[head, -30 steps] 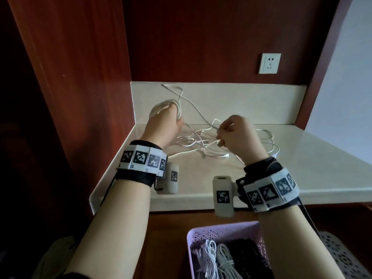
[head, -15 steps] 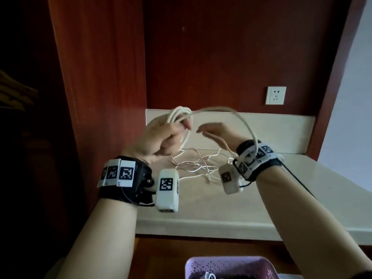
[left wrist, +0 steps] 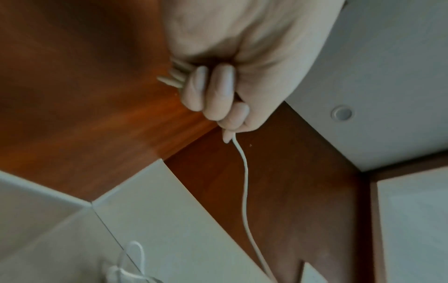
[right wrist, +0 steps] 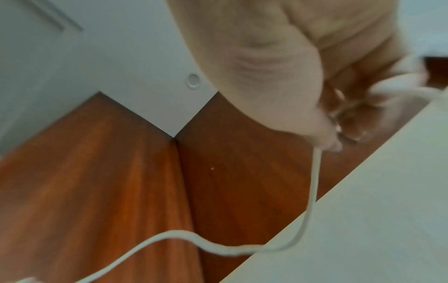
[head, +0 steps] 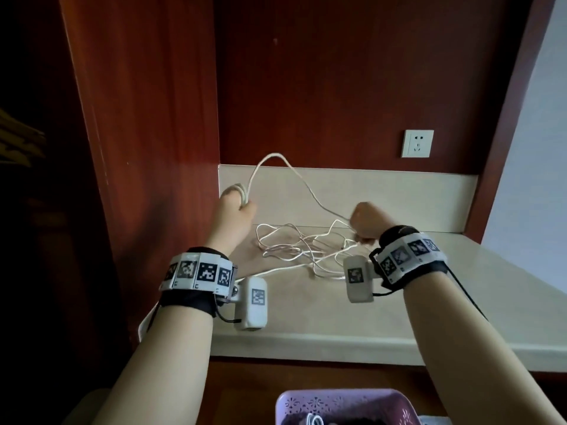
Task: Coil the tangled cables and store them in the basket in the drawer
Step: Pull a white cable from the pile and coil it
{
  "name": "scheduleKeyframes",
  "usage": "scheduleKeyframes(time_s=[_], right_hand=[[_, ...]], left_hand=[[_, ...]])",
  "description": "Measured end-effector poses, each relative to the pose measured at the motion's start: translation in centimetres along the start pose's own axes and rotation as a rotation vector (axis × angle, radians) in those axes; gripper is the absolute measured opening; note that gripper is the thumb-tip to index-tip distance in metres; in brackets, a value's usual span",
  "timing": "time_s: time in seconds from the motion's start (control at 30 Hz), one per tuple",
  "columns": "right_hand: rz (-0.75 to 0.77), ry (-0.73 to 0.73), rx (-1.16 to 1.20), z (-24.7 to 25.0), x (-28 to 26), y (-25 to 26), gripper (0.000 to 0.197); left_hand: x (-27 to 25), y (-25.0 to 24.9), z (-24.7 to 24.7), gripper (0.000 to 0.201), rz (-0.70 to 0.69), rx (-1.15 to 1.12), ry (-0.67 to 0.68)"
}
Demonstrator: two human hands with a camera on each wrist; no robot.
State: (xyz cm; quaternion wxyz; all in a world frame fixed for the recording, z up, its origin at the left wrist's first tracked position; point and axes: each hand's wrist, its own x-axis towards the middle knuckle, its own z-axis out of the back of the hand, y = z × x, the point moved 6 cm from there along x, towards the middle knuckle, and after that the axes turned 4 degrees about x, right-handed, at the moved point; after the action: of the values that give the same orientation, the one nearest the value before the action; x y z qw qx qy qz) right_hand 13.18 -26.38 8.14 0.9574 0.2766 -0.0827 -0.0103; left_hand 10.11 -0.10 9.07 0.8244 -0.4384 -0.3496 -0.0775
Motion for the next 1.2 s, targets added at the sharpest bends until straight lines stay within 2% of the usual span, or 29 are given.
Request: scheduleKeyframes(time_s=[0.07,0.13,0.17,0.2,0.23,0.27,0.33,0.37,0.4,0.47,0.53,0.63,0.7,0.83,0.9,1.0,1.07,1.13,1.2], right_hand=[[-0.071,-0.302,-0.149,2.9,0.2,-2.0,0.025],[-0.075,-0.593,-0.110,5.1,-0.8,-2.8,0.025],[-0.050,-0.699,-0.076,5.9,-1.3,-2.8,0.025],[-0.012,-0.754,-0.047,6.3,-1.3,-2.6,0.027],[0.039,-0.730,-0.014,6.1,-0.5,-2.3,0.034],[0.088,-0.607,0.019,5.4,0.7,-1.8,0.041],[0.136,-0.215,0.030,2.2,2.6,-0.8,0.047],[0.128,-0.085,-0.003,0.7,2.8,-0.6,0.049],[0.109,-0.038,-0.044,-0.1,2.7,-0.5,0.052],[0.114,-0.077,-0.059,-1.3,2.1,-0.2,0.056],[0.241,-0.025,0.026,-3.0,0.8,1.2,0.061],[0.443,0.166,0.224,-5.9,-1.8,3.4,0.082],[0.521,0.146,0.285,-6.7,-3.1,3.9,0.079],[0.553,-0.125,0.416,-6.5,-3.5,2.4,0.039],[0.573,-0.233,0.415,-6.6,-3.7,1.2,0.028],[0.629,-0.345,0.390,-6.3,-4.6,0.3,0.022],[0.640,-0.427,0.478,-5.4,-5.5,-0.2,0.023],[0.648,-0.480,0.589,-4.3,-6.4,-0.4,0.024],[0.652,-0.517,0.614,-3.4,-7.4,-0.1,0.017]], left_hand=[[-0.2,0.7,1.2,0.035,-0.043,0.209,-0.074],[-0.8,1.3,2.4,0.034,-0.050,0.333,-0.147],[-0.9,1.5,2.7,0.032,-0.042,0.378,-0.143],[-0.9,1.8,2.4,0.028,-0.011,0.431,-0.086],[-0.8,2.3,1.8,0.022,0.045,0.451,0.012],[-0.7,2.9,1.0,0.018,0.127,0.421,0.134],[-1.4,3.5,-1.3,0.019,0.311,0.148,0.360],[-1.9,3.4,-2.1,0.021,0.401,-0.038,0.423],[-2.4,3.0,-2.7,0.021,0.469,-0.204,0.454],[-3.2,2.1,-3.4,0.021,0.536,-0.446,0.492],[-3.7,1.2,-4.0,0.022,0.540,-0.586,0.572],[-5.1,-0.4,-5.0,0.023,0.493,-0.632,0.782],[-6.4,-1.6,-5.7,0.030,0.427,-0.664,0.909],[-8.5,-2.8,-6.6,0.023,0.385,-0.761,1.038],[-9.6,-2.9,-7.1,0.021,0.383,-0.787,1.085],[-10.5,-2.9,-7.6,0.021,0.365,-0.859,1.059],[-10.5,-2.8,-7.7,0.021,0.359,-0.956,1.028],[-10.7,-2.7,-7.8,0.016,0.373,-1.076,1.042],[-11.0,-2.7,-7.9,0.014,0.348,-1.166,1.080]])
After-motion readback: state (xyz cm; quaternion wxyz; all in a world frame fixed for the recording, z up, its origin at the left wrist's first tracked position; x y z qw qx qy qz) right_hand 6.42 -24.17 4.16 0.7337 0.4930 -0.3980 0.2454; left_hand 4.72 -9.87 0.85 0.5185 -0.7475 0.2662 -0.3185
